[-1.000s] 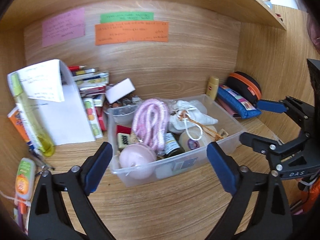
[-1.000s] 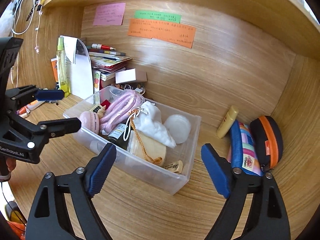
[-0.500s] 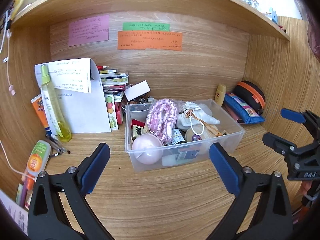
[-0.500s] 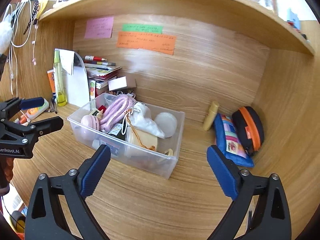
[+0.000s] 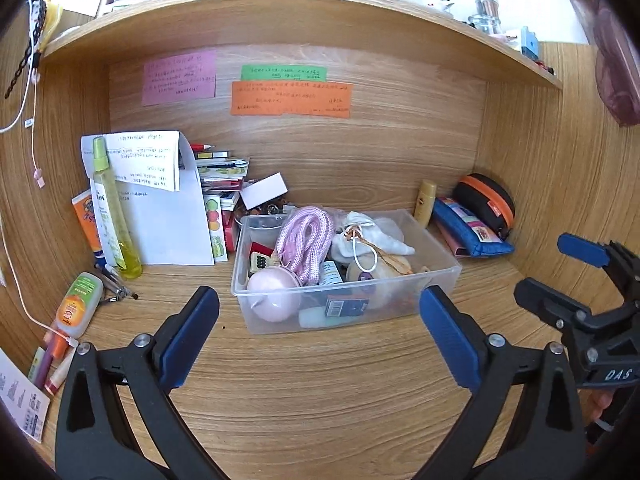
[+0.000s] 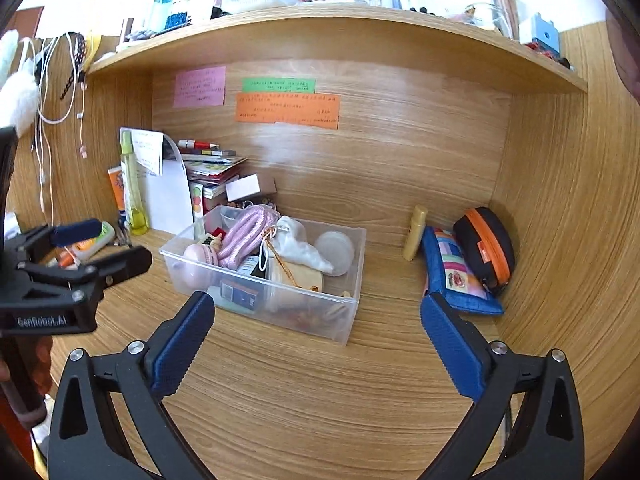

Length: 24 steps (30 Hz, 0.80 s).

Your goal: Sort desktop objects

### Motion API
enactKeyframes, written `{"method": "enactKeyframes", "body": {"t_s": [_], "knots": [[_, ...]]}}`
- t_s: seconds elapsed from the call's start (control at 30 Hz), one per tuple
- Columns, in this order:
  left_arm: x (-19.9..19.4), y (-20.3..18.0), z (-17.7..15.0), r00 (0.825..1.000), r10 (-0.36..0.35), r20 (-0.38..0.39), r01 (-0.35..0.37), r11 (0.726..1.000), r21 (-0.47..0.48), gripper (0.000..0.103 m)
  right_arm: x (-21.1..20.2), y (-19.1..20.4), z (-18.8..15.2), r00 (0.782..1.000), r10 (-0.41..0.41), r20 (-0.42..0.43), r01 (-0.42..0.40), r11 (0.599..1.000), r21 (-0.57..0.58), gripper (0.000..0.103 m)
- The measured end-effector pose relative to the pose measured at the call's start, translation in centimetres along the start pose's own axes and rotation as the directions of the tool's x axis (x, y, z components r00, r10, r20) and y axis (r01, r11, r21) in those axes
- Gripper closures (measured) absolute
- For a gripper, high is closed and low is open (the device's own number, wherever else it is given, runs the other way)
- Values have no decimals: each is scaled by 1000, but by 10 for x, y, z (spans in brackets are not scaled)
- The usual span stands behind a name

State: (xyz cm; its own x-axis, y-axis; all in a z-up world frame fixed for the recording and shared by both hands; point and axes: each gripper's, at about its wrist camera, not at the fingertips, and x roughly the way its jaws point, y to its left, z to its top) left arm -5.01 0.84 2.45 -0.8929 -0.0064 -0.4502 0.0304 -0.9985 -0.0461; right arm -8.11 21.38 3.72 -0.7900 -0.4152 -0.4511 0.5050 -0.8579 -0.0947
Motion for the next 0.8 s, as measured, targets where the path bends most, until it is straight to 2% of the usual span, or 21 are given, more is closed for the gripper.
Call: {"method": "enactKeyframes", "body": {"t_s": [0.37, 0.8], "knots": [[5, -10, -5, 1000, 10, 12, -11, 998, 58, 1, 3, -1, -1, 1000, 1, -14, -1, 1000, 14, 0], [7, -1, -3, 999, 24, 29, -25, 999, 32, 1, 21, -2, -2, 999, 21, -44, -20, 1000, 23, 0]]}}
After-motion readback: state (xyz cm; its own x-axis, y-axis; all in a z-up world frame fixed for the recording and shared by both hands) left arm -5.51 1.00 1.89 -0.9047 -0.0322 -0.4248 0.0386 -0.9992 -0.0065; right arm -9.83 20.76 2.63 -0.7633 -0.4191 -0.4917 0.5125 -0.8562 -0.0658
